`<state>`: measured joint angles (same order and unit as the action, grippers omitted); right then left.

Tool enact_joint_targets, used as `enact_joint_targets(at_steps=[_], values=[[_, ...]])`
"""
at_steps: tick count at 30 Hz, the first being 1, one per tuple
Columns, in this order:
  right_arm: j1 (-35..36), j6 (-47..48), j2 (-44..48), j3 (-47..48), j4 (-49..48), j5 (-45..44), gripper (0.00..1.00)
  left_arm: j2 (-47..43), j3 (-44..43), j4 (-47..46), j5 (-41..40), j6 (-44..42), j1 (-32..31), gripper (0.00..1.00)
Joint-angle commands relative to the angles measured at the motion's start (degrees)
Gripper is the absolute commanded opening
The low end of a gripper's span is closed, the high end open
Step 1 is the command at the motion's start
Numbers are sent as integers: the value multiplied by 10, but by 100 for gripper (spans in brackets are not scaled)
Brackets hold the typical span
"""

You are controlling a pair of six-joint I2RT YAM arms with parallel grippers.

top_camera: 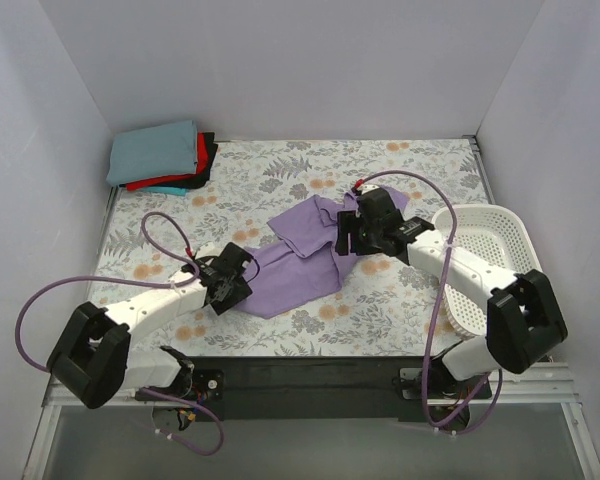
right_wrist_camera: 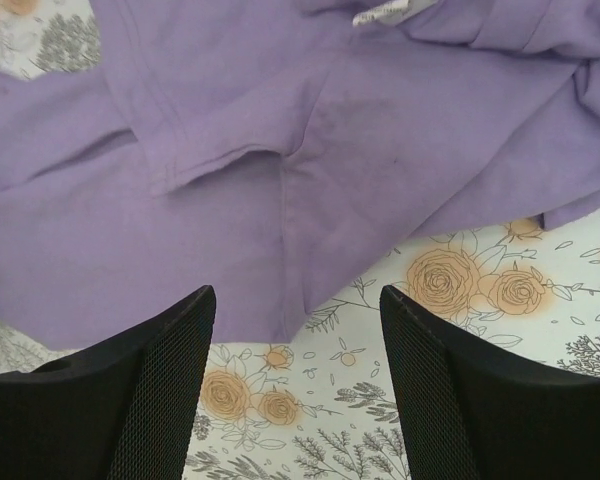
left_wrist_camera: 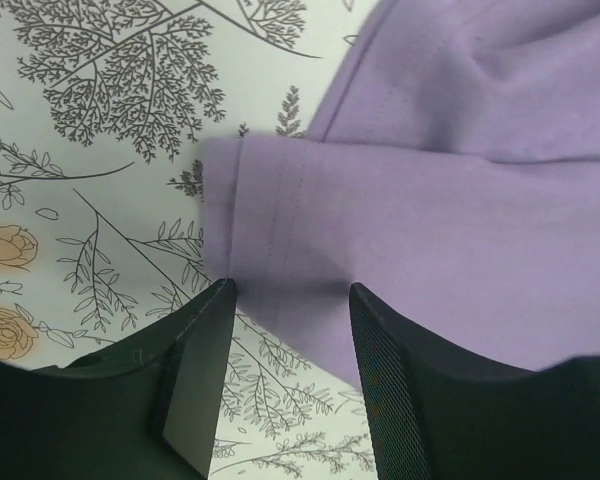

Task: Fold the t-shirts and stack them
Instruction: Flatten the tshirt out

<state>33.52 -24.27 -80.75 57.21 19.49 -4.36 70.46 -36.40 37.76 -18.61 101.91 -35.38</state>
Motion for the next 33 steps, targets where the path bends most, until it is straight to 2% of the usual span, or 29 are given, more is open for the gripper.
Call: enact_joint_targets(at_steps=[1,5,9,11,14,18,23,27,28,31,33], values=[[14,3,-35,13,-23,-28,73,32,-9,-12,-29,39,-1,48],[27,27,-89,61,-22,-39,72,107,-44,-22,-41,37,13,45],[51,70,-139,132,-22,-54,71,127,-46,-61,-20,14,51,39],[61,87,-167,162,-22,-58,71,132,-41,-79,3,-2,111,31],[74,104,-213,224,-23,-61,72,149,-43,-103,51,-28,181,26],[80,120,-306,351,-26,-43,72,152,-69,-106,48,-51,203,24],[80,120,-444,489,-18,-42,72,147,-93,-109,81,-91,215,24],[81,104,-521,573,5,-49,72,129,-92,-105,109,-119,216,32],[82,100,-538,578,8,-49,71,120,-91,-104,114,-123,216,40],[88,92,-554,577,7,-49,72,77,-82,-94,128,-134,216,52],[94,90,-561,574,7,-50,71,44,-71,-84,140,-138,215,55]])
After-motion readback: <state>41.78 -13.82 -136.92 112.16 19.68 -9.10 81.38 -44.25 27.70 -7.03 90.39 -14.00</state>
